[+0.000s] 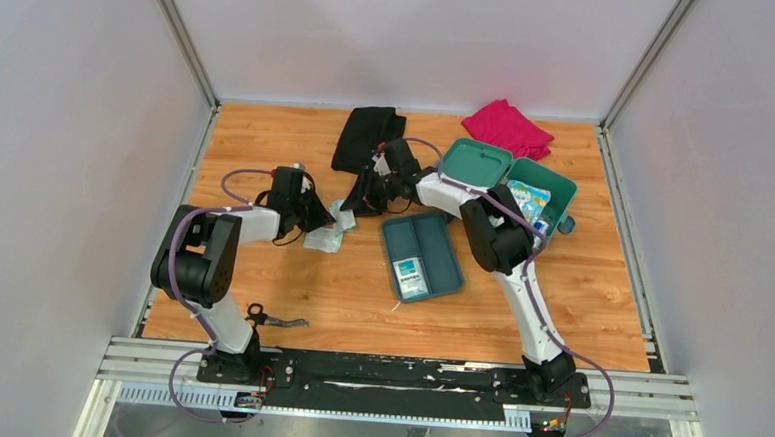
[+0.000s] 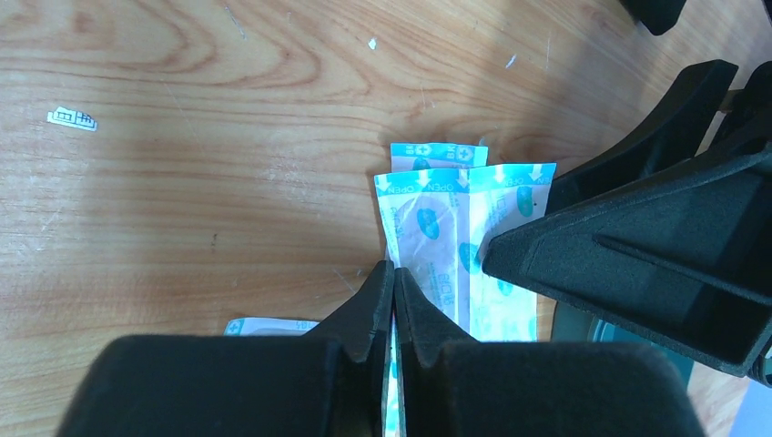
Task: Organize the medicine kit
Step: Pick up the medical item at the center of the board.
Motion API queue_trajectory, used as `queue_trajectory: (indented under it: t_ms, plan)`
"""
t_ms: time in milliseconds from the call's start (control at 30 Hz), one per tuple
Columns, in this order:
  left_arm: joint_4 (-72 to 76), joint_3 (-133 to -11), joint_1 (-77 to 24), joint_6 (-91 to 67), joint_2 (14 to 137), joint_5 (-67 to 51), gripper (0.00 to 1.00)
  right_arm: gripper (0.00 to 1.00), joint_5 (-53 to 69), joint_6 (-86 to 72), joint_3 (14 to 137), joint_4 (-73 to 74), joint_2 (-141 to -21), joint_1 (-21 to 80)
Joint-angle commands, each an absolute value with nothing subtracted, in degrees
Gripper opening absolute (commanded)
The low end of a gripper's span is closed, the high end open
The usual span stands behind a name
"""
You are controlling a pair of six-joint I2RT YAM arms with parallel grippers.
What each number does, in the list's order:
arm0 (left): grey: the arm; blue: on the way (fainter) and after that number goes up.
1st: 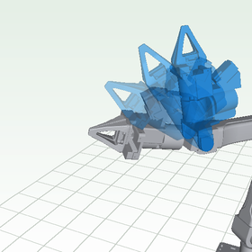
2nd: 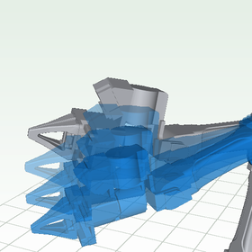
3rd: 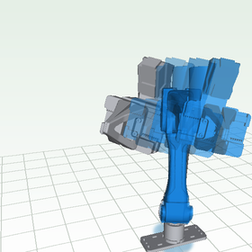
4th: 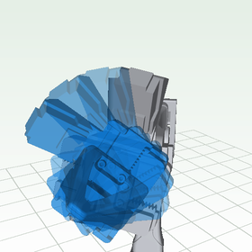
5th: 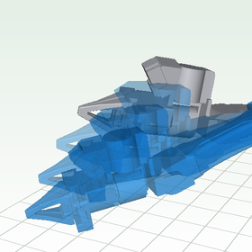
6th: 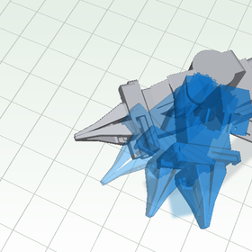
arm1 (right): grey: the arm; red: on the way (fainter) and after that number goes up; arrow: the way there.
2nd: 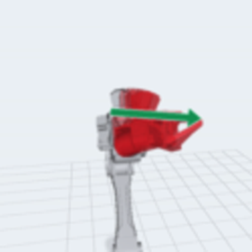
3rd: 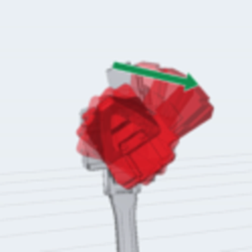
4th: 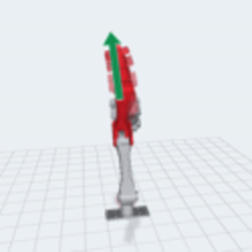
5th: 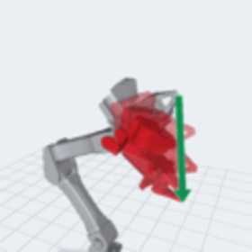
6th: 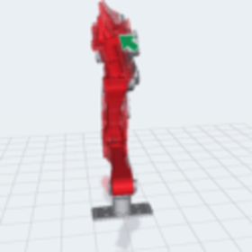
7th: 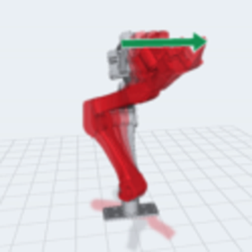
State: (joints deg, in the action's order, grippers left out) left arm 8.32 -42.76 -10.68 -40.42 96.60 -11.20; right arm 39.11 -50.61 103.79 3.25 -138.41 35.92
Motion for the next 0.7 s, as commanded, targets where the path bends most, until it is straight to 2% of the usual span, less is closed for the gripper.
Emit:
queue_trajectory:
  t_ms: [0, 667]
  plan:
    - [3.06, -41.84, -10.63, -38.34, 99.4, -10.49, 0.07, 0.45, 39.64, -51.66, 104.11, 3.57, -141.28, 36.6]
    - [3.08, -42.28, -10.72, -38.49, 100.24, -11.14, 0.03, 0.45, 42.11, -53.09, 107.0, 2.2, -143.7, 37.48]
